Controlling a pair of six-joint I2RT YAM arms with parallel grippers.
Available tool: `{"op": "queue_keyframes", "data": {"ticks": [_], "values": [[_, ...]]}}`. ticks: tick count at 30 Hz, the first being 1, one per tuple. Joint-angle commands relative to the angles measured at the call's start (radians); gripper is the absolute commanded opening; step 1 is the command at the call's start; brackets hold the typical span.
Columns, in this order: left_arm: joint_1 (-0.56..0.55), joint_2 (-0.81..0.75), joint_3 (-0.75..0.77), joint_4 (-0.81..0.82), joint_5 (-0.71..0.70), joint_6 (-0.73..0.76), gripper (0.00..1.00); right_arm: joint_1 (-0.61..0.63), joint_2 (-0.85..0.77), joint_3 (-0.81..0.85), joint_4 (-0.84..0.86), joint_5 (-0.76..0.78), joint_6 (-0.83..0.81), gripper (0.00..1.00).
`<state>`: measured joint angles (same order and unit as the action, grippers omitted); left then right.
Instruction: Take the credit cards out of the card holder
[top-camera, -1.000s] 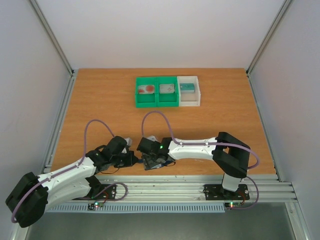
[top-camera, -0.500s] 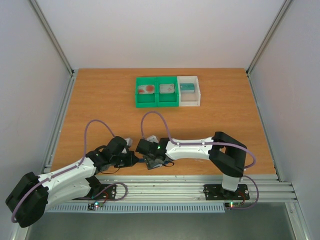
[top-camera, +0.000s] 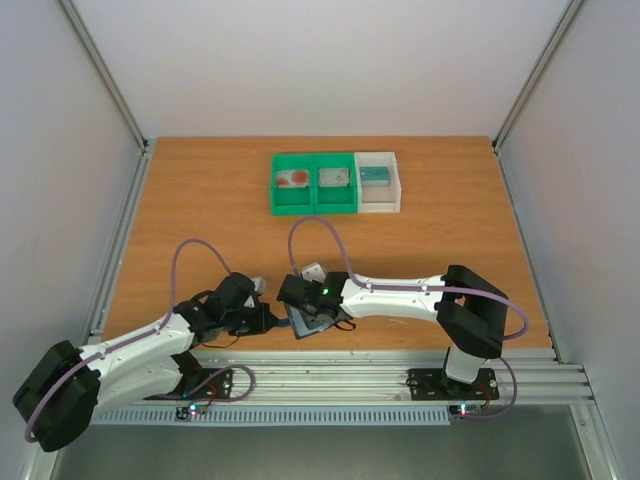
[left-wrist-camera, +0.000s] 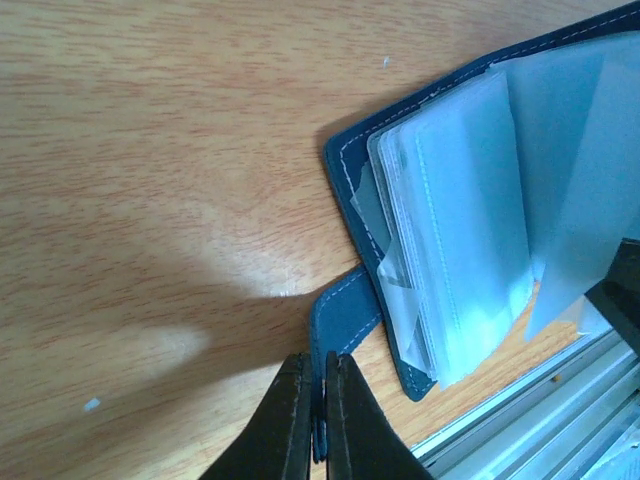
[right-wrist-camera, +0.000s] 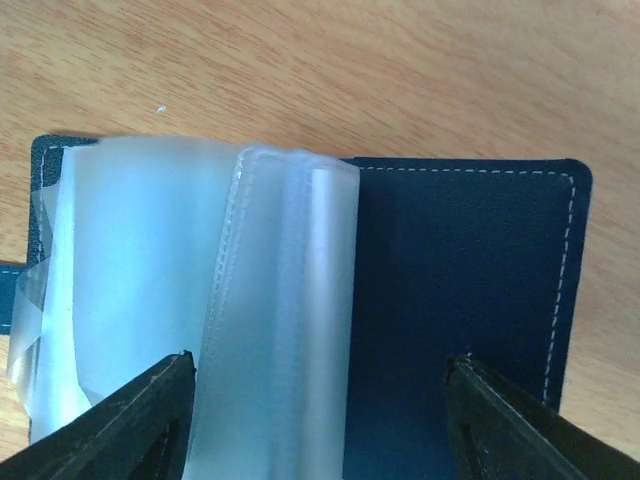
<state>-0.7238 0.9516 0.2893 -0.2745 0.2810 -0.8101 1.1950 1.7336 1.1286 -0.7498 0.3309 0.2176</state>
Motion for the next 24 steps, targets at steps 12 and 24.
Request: {"op": "queue_keyframes", "data": {"ticks": [12, 24], "values": [[0.004, 0.033, 0.006, 0.04, 0.02, 0.03, 0.01, -0.017, -0.094, -0.072, -0.017, 0.077, 0.005, 0.16], [0.003, 0.024, 0.036, -0.003, 0.086, 0.064, 0.0, -0.02, -0.207, -0.269, 0.049, -0.02, 0.103, 0.05]]}}
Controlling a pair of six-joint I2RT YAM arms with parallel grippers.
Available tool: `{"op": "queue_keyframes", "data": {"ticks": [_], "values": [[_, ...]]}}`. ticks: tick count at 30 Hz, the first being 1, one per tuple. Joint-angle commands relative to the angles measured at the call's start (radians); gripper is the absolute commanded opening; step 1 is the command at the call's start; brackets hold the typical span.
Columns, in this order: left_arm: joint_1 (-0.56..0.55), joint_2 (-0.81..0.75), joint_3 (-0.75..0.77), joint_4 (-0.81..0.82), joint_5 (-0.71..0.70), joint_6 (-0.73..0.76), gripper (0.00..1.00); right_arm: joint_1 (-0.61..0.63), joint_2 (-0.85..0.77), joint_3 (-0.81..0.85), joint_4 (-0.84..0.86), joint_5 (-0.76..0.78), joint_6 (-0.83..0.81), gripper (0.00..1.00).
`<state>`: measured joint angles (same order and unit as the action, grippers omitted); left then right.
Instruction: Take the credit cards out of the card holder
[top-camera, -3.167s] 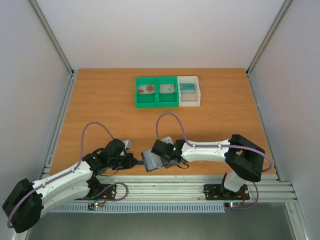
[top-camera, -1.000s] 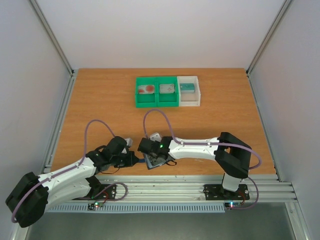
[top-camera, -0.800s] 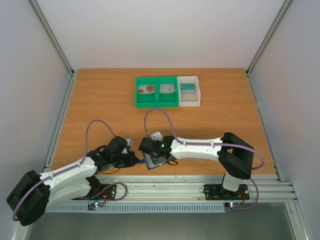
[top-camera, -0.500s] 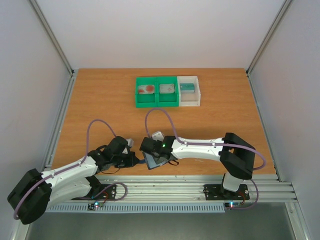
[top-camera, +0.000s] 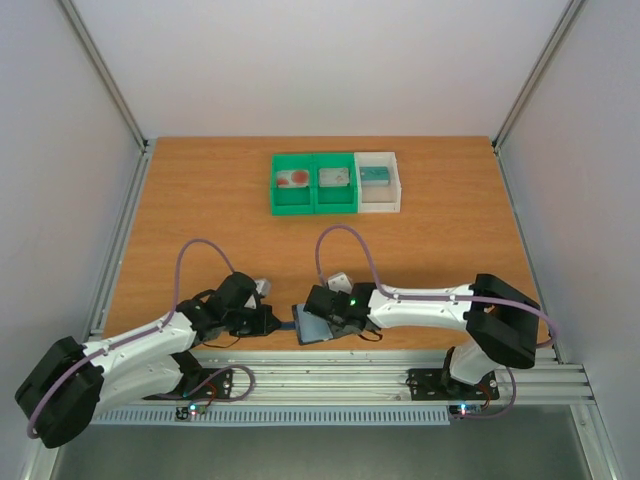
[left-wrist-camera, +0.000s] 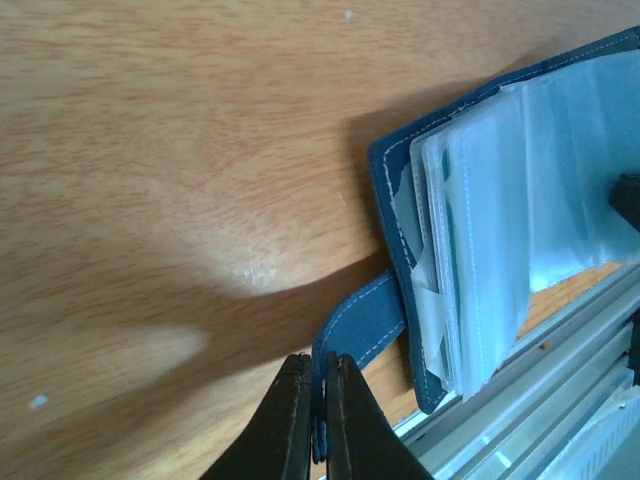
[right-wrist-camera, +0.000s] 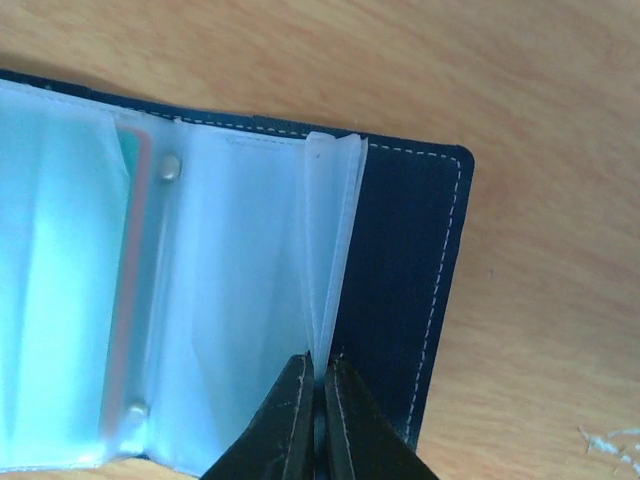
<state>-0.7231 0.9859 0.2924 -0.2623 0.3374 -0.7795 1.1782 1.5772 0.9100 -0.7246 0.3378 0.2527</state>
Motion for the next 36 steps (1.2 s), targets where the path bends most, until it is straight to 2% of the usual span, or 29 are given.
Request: {"op": "queue_keyframes", "data": {"ticks": [1, 12, 17, 20, 27, 36], "values": [[0.003, -0.01, 0.039, -0.021, 0.034, 0.039, 0.0, -0.003, -0.055, -0.06, 0.029, -0.028, 0.08, 0.06], [0.002, 0.005, 0.047, 0.035, 0.086, 0.024, 0.1, -0.001, -0.084, -0.047, -0.015, 0.019, 0.099, 0.22], [0.002, 0.002, 0.06, 0.031, 0.081, 0.028, 0.04, 0.002, -0.139, 0.04, -0.127, 0.059, 0.05, 0.26], [0.002, 0.003, 0.065, 0.037, 0.091, 0.029, 0.0, 0.011, -0.165, 0.065, -0.136, 0.037, 0.035, 0.27], [0.002, 0.01, 0.063, 0.059, 0.106, 0.014, 0.0, 0.049, -0.136, 0.087, -0.028, -0.032, -0.003, 0.32], [0.003, -0.001, 0.062, 0.097, 0.142, -0.013, 0.0, 0.049, -0.017, 0.088, 0.125, -0.078, -0.023, 0.44]]}}
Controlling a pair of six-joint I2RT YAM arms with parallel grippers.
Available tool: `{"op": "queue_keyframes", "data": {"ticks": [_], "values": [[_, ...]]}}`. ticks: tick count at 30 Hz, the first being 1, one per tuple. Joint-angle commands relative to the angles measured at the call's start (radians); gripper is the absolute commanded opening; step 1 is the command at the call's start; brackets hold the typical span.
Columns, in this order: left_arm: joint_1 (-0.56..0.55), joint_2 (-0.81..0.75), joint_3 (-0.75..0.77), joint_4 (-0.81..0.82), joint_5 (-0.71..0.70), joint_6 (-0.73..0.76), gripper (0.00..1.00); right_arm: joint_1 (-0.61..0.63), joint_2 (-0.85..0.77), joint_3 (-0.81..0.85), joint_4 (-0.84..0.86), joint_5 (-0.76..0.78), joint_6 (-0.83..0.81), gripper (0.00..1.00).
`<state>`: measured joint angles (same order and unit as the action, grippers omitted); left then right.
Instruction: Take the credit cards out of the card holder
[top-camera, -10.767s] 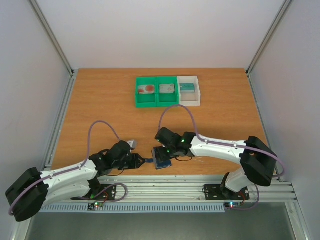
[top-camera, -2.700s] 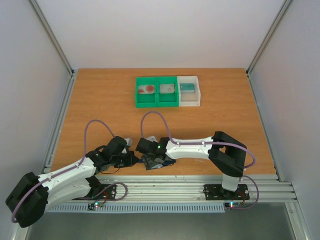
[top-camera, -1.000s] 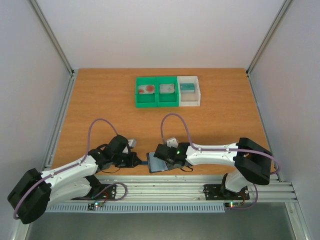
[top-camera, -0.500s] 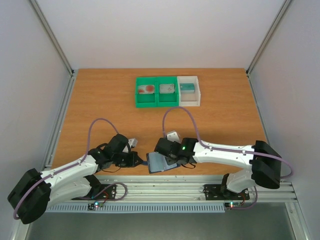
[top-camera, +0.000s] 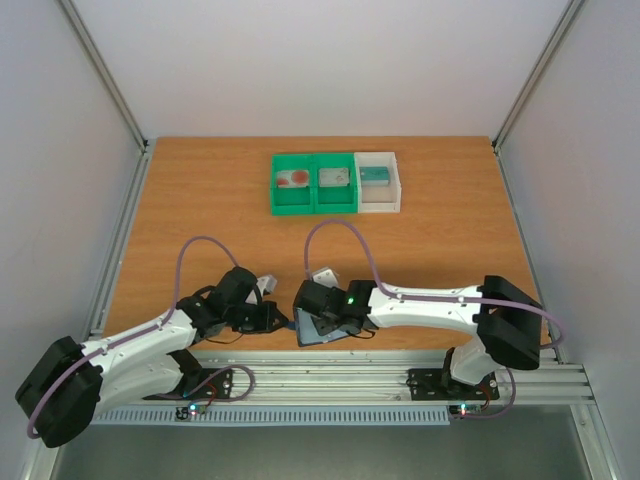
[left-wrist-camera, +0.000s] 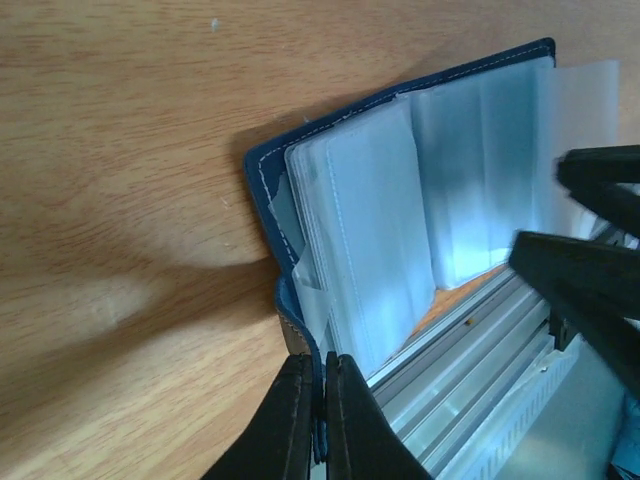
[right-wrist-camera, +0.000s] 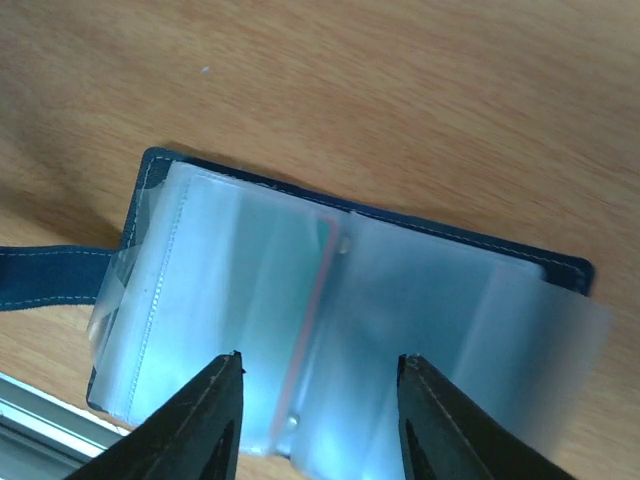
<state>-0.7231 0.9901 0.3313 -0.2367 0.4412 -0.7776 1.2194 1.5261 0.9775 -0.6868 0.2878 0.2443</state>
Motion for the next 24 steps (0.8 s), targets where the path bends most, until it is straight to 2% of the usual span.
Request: {"op": "queue_keyframes", "data": {"ticks": [1, 6, 10, 17, 24], "values": [[0.003, -0.012, 0.022, 0.079, 0.04, -0.02, 0.0, 0.008, 0.039, 0.02, 0.1, -0.034, -0.011, 0.45], [0.003, -0.049, 0.026, 0.059, 0.037, -0.032, 0.01, 0.006, 0.04, 0.0, 0.149, -0.054, -0.003, 0.46], [0.003, -0.083, 0.034, 0.034, 0.035, -0.028, 0.01, 0.003, 0.052, -0.008, 0.166, -0.075, 0.006, 0.55], [0.003, -0.112, 0.042, 0.021, 0.043, -0.028, 0.0, -0.006, 0.069, -0.024, 0.205, -0.11, 0.02, 0.63], [0.002, -0.123, 0.025, 0.014, 0.039, -0.024, 0.0, -0.01, 0.087, -0.029, 0.175, -0.066, 0.039, 0.6]]}}
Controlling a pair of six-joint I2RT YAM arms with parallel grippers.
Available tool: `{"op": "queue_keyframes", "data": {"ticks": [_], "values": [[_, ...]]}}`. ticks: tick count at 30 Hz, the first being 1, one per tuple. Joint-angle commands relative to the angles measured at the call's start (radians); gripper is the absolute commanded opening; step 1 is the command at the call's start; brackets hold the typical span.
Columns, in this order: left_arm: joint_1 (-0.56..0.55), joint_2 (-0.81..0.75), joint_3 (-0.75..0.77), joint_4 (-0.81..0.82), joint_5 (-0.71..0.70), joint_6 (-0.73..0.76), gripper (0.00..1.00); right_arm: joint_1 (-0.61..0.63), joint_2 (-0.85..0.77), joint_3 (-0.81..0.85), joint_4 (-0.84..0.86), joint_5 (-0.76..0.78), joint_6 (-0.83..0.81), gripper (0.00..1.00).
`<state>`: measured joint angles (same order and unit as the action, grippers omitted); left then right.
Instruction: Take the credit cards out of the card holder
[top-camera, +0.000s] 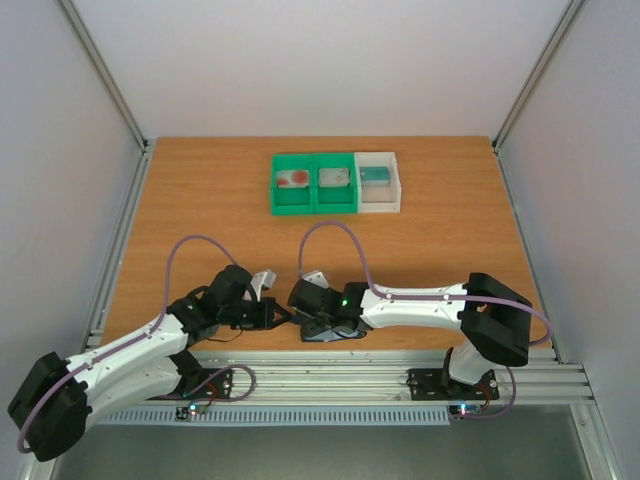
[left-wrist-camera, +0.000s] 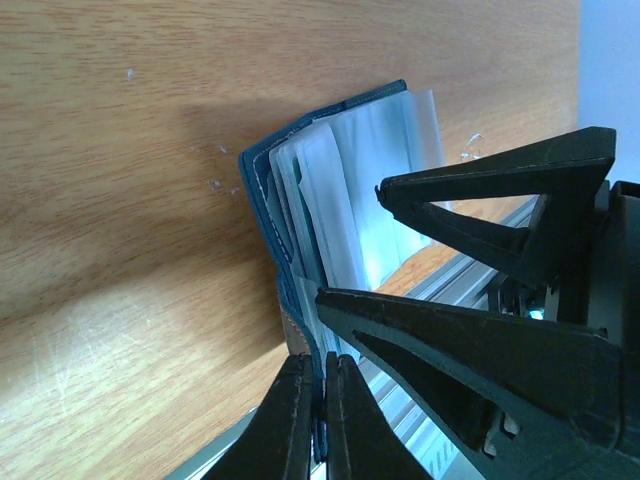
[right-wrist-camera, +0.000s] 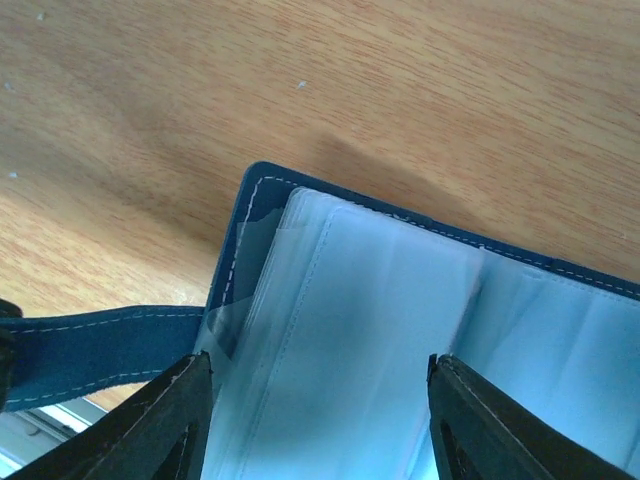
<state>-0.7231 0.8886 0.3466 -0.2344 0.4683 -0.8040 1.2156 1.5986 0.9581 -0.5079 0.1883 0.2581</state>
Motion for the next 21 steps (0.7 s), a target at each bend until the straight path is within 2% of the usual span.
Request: {"op": "queue_keyframes", "data": {"ticks": [1, 11, 21], "values": [[0.003, -0.024, 0.005, 0.016, 0.012, -0.002, 0.0, -0.007, 0.017, -0.009, -0.011, 0.04, 0.029, 0.58], [0.003, -0.04, 0.006, -0.019, -0.007, 0.007, 0.0, -0.007, -0.011, -0.032, -0.049, 0.108, 0.032, 0.44], [0.003, -0.044, -0.004, -0.034, -0.025, 0.014, 0.0, -0.007, -0.078, -0.07, -0.065, 0.134, 0.034, 0.47]]}}
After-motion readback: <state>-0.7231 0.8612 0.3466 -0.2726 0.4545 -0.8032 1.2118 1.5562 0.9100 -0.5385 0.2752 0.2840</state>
